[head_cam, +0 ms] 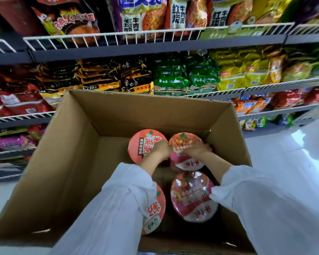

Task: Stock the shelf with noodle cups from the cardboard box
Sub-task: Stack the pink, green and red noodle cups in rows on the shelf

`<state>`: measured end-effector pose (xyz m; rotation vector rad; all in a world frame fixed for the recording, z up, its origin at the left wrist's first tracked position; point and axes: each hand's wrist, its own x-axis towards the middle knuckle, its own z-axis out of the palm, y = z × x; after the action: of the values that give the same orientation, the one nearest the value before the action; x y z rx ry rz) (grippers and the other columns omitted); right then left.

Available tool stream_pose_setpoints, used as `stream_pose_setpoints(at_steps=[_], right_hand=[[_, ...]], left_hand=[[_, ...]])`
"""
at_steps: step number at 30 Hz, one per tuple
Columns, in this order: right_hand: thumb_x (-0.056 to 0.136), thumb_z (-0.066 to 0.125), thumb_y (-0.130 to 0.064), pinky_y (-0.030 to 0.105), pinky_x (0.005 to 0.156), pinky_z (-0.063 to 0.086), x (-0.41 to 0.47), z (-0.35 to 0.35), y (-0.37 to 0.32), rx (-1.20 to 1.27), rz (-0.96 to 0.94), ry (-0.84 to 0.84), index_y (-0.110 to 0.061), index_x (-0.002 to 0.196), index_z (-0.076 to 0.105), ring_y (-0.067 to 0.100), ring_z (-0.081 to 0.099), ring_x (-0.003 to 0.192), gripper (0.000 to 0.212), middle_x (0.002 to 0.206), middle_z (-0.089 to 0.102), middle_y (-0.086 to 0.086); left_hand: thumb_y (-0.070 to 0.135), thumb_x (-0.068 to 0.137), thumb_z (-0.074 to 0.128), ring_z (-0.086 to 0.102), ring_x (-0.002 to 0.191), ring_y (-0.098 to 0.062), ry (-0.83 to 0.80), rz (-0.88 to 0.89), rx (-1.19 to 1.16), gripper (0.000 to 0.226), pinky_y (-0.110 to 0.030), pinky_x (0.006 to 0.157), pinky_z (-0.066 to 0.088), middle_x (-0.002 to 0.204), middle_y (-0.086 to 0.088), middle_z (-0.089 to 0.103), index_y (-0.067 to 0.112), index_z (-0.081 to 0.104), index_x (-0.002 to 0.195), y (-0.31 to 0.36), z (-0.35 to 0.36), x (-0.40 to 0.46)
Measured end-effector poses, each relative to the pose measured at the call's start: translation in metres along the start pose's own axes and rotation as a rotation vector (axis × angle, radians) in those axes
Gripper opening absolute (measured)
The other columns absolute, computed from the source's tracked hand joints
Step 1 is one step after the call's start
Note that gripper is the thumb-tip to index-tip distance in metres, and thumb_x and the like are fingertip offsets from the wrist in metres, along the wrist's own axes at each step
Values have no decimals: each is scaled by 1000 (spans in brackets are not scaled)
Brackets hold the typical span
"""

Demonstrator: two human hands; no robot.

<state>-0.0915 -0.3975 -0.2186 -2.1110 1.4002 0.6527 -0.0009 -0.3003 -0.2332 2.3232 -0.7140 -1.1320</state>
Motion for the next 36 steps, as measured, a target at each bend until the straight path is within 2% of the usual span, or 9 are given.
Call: stream_pose_setpoints(at_steps=[3, 6, 11, 16, 21, 25, 30, 32, 36], right_hand=[[87, 61, -39, 39, 113, 27, 6, 4, 4, 227, 115, 44, -9, 149, 12, 34, 27, 139, 84, 151, 25, 17], [89, 55, -31, 41, 107, 36, 6, 2, 4, 255, 118, 139, -8, 139, 38, 36, 38, 130, 57, 142, 39, 20], [92, 50, -26, 49, 105, 31, -24, -27, -1, 283, 0, 342, -14, 124, 52, 38, 34, 126, 35, 132, 40, 18], [93, 53, -21, 46, 92, 50, -57, -44, -20, 507, -257, 532, -8, 122, 60, 31, 58, 109, 33, 115, 65, 14], [94, 55, -18, 27, 78, 50, -72, -33, -55, 646, -307, 394, -4, 117, 65, 24, 65, 101, 29, 113, 69, 11], [93, 56, -27, 26, 79, 50, -56, 3, -65, 699, -264, 226, -6, 121, 61, 22, 64, 103, 36, 116, 67, 10], [90, 49, -55, 32, 89, 48, -46, 33, -59, 1088, -137, -170, -18, 122, 59, 18, 63, 101, 50, 117, 67, 5], [87, 43, -64, 43, 107, 39, -46, 37, -59, 1079, -175, -208, -21, 121, 61, 21, 60, 109, 58, 117, 68, 4], [95, 35, -55, 39, 104, 40, -49, 31, -65, 1104, -229, -223, -21, 118, 59, 16, 61, 99, 47, 108, 68, 2]], left_hand=[[10, 87, 57, 65, 95, -40, 23, -20, -111, 31, -39, 82, 55, 110, -22, 64, 4, 51, 117, -6, 5, 5], [5, 82, 59, 66, 91, -39, -4, -62, -276, 36, -47, 82, 56, 104, -22, 65, 15, 45, 114, -17, 8, 7], [24, 93, 53, 58, 42, -15, 136, -43, -405, 18, -23, 45, 43, 64, -10, 60, 13, 43, 104, -4, -16, -18], [40, 90, 57, 59, 86, -16, 428, 124, -290, 26, -29, 67, 44, 93, 1, 56, 16, 49, 90, -5, -72, -46], [39, 91, 56, 66, 89, -18, 541, 113, -362, 24, -27, 58, 50, 94, -2, 62, 16, 47, 92, -42, -101, -56], [37, 92, 56, 64, 92, -23, 383, -30, -378, 26, -26, 58, 51, 107, -8, 63, 15, 47, 104, -74, -101, -47], [62, 85, 49, 44, 128, -23, 113, -193, -662, 66, -38, 104, 33, 134, -2, 53, 19, 46, 135, -95, -87, -41], [67, 86, 39, 40, 131, -22, -2, -211, -737, 62, -46, 109, 24, 137, 0, 51, 25, 49, 131, -92, -83, -40], [57, 93, 35, 53, 116, -20, 17, -137, -824, 43, -35, 97, 34, 120, -4, 63, 26, 60, 109, -83, -82, -41]])
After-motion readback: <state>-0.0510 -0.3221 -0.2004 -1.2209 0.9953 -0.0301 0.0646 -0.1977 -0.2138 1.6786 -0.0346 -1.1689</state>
